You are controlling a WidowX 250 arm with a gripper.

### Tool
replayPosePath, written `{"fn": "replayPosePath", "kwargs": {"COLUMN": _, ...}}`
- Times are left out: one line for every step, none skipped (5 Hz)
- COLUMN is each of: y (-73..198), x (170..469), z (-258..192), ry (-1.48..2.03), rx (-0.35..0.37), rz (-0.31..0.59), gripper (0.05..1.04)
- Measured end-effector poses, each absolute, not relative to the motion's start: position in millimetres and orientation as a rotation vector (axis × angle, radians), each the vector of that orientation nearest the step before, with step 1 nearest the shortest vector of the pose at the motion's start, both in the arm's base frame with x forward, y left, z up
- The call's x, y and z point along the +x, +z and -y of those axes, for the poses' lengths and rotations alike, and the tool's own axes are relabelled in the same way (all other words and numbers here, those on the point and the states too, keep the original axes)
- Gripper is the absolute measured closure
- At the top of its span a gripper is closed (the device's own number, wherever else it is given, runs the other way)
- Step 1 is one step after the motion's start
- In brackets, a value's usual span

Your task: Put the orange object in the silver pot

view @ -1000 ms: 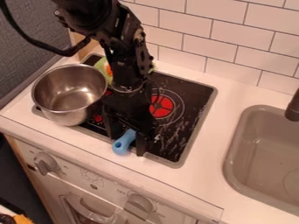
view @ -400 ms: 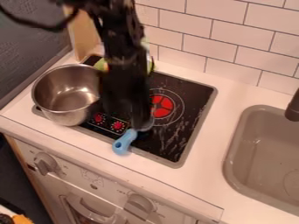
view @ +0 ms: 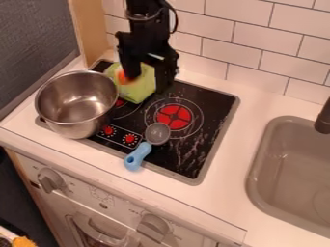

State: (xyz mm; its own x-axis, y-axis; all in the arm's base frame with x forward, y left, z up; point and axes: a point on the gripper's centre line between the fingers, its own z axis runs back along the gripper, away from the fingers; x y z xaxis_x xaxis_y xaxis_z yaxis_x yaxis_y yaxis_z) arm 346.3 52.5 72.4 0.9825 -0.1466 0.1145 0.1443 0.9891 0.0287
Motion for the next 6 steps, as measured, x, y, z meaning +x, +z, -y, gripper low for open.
{"fn": "replayPosePath", "kwargs": {"y": 60.6, "x": 379.8, "z": -79.3, "ry": -0.083, "rx": 0.062, "rz": 0.093, "gripper": 0.083}}
{"fn": "replayPosePath", "kwargs": {"y": 52.5, "x": 394.3, "z": -108.7, "ry": -0.024, "rx": 0.088, "rz": 0.078, "gripper": 0.083}}
{"fn": "replayPosePath", "kwargs": {"y": 51.2, "x": 401.1, "z": -120.0, "ry": -0.007, "rx": 0.098, "rz": 0.073, "gripper": 0.083}}
{"fn": "replayPosePath", "kwargs": {"y": 50.6, "x": 401.2, "z": -119.4, "ry": -0.008, "rx": 0.097, "rz": 0.069, "gripper": 0.083}}
{"fn": "replayPosePath", "kwargs": {"y": 21.6, "x": 397.4, "z": -118.3, "ry": 0.0, "rx": 0.076, "rz": -0.006, "gripper": 0.083}}
{"fn": "replayPosePath", "kwargs": {"y": 14.7, "x": 400.6, "z": -118.3, "ry": 0.004, "rx": 0.068, "rz": -0.015, "gripper": 0.132}}
